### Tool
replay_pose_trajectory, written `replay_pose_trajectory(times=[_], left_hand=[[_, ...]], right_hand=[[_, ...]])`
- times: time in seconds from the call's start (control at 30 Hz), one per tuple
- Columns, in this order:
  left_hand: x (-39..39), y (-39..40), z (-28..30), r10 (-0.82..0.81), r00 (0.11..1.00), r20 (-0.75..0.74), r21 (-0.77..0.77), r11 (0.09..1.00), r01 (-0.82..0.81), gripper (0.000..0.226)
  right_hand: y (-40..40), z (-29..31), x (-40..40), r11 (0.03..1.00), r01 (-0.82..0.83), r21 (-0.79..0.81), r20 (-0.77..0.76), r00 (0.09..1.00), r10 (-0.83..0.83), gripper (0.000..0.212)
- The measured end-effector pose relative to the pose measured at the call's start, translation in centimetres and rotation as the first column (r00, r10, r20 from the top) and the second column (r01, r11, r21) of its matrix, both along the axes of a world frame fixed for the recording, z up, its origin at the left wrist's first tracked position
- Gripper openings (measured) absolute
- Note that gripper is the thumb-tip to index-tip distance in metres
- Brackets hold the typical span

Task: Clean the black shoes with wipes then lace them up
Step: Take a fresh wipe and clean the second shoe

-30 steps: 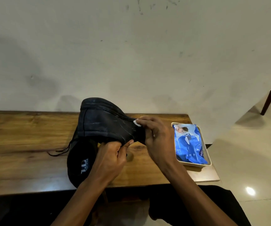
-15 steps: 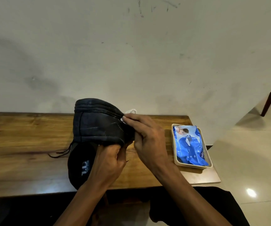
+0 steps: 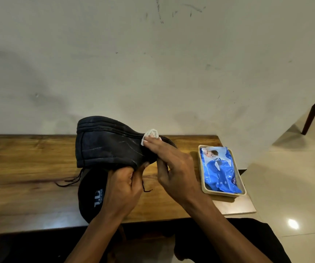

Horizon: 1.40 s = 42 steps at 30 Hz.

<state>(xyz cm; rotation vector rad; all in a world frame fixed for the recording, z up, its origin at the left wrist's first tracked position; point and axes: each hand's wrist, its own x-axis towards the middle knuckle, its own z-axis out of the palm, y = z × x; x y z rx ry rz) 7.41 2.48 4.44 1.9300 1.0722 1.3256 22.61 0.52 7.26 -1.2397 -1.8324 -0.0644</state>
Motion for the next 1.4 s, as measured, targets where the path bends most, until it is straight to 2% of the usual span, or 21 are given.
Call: replay_pose_trajectory(times=[0.07, 0.13, 0.3, 0.47, 0.53, 0.67, 0.77, 0.87, 1.07, 1.13, 1.27, 1.4], left_hand=[[0.0, 0.0, 0.0, 0.028, 1.000, 0.003, -0.039, 0.999, -0.028, 0.046], [0.0, 0.1, 0.3, 0.051, 0.998, 0.036, -0.065, 0.997, -0.048, 0.056], [0.0, 0.0, 1.1, 0.102, 0.987, 0.126, -0.126, 0.988, -0.086, 0.057], [0.5, -0.3, 1.6, 0.125, 0.974, 0.188, -0.217, 0.973, -0.083, 0.028], [0.5, -0.3, 1.8, 0.131, 0.969, 0.210, -0.232, 0.969, -0.081, 0.024], [0.7, -0.3, 2.1, 0.153, 0.960, 0.236, -0.259, 0.962, -0.090, 0.035], [0.8, -0.3, 2.4, 0.187, 0.956, 0.228, -0.274, 0.954, -0.121, 0.048], [1.0, -0.1, 2.5, 0.184, 0.950, 0.252, -0.278, 0.954, -0.111, 0.050], [1.7, -0.3, 2.5, 0.149, 0.951, 0.271, -0.313, 0.948, -0.060, 0.047], [1.7, -0.2, 2.6, 0.153, 0.949, 0.277, -0.314, 0.947, -0.061, 0.047], [1.6, 0.0, 2.6, 0.144, 0.951, 0.274, -0.344, 0.938, -0.043, 0.055], [0.8, 0.8, 2.3, 0.165, 0.918, 0.360, -0.377, 0.926, -0.018, 0.057]], right_hand=[[0.1, -0.6, 1.3, 0.999, 0.026, -0.021, 0.050, 0.998, -0.025, 0.051], [0.4, -1.4, 2.5, 0.992, 0.104, -0.077, 0.036, 0.994, -0.101, 0.055], [0.4, -2.0, 1.4, 0.957, 0.254, -0.143, 0.013, 0.967, -0.255, 0.060], [0.0, -1.2, -2.0, 0.993, 0.064, -0.097, 0.080, 0.995, -0.057, 0.058], [0.0, -1.4, -1.5, 0.997, 0.025, -0.080, 0.130, 0.991, -0.014, 0.061], [0.7, -2.0, 1.5, 0.987, 0.151, -0.062, 0.131, 0.981, -0.142, 0.078], [1.1, -2.3, 3.1, 0.956, 0.279, -0.094, 0.055, 0.960, -0.275, 0.074], [1.2, -2.0, 3.1, 0.944, 0.316, -0.092, 0.001, 0.948, -0.317, 0.066], [1.0, -0.6, -0.2, 0.994, 0.104, -0.025, 0.070, 0.992, -0.103, 0.061], [0.9, -0.6, 0.4, 0.996, 0.086, -0.018, 0.092, 0.992, -0.084, 0.065], [1.0, -1.4, 3.6, 0.972, 0.232, 0.025, 0.084, 0.969, -0.233, 0.069], [1.5, -2.2, 6.3, 0.940, 0.340, 0.020, 0.064, 0.938, -0.340, 0.049]])
